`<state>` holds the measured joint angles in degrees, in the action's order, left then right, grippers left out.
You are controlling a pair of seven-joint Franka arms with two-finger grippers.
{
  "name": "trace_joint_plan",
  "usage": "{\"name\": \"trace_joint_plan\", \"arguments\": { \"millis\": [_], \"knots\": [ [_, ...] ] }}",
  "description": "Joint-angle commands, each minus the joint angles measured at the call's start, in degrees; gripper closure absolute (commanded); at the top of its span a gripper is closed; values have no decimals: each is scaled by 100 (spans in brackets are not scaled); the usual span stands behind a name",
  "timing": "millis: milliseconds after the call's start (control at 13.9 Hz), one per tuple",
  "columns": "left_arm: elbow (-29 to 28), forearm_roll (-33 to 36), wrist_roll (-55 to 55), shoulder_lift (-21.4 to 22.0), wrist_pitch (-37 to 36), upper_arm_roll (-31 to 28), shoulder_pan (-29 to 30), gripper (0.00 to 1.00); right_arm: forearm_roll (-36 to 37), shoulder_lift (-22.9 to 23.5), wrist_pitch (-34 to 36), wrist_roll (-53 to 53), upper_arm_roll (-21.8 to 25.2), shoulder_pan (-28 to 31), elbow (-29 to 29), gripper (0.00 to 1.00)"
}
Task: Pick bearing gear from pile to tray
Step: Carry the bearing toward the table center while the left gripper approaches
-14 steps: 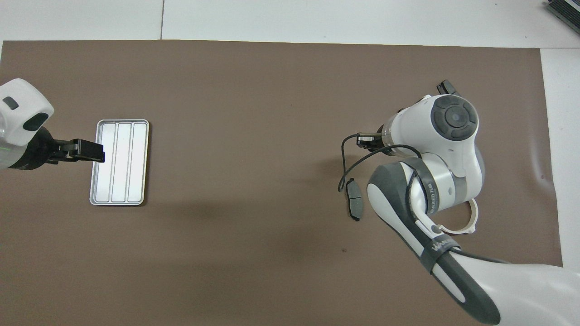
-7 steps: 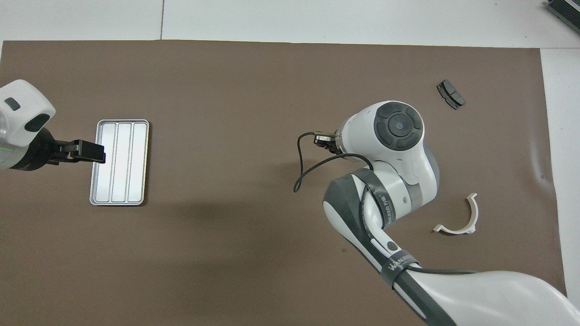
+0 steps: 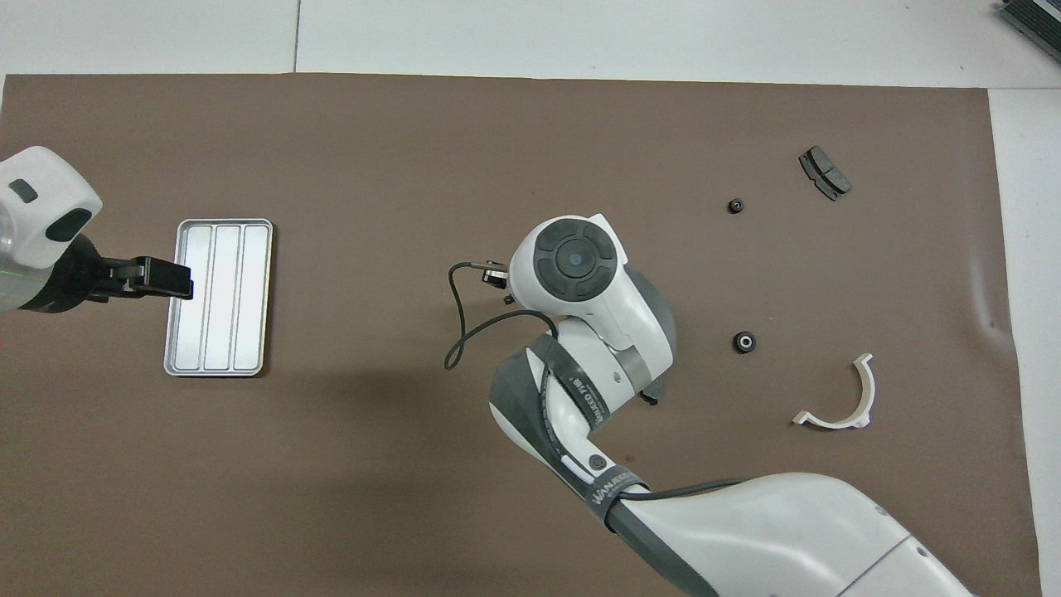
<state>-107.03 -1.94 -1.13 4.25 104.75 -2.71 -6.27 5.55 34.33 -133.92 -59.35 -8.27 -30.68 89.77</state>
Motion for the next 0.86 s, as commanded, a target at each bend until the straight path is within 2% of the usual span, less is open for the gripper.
{"name": "trace_joint_plan", "arguments": {
  "millis": [0, 72, 144, 288, 360, 576, 792],
  "knots": [
    [-300, -44, -80, 181, 431, -10, -41, 0, 104, 74, -37, -174, 18, -26, -100, 100],
    [-309, -35, -89, 173, 528, 24, -50, 0, 130, 65, -55, -165, 18, -34, -4, 67],
    [-301, -43, -211, 146, 581, 25, -172, 0, 174, 56, -55, -165, 18, -43, 93, 40],
    [-388, -43, -824, 85, 888, 33, -514, 0, 227, 39, -11, -112, 18, -43, 103, 8],
    [-493, -44, -1001, 76, 1072, 33, -681, 0, 227, 38, -11, -77, 18, -35, 85, 0],
    [-573, -44, -1799, -248, 1696, 33, -1269, 0, 227, -145, 59, 299, 27, 167, 172, 0],
    [-512, -43, -2452, -705, 2330, 25, -1692, 0, 219, -715, 59, 931, 19, 597, 803, 0]
  ]
}}
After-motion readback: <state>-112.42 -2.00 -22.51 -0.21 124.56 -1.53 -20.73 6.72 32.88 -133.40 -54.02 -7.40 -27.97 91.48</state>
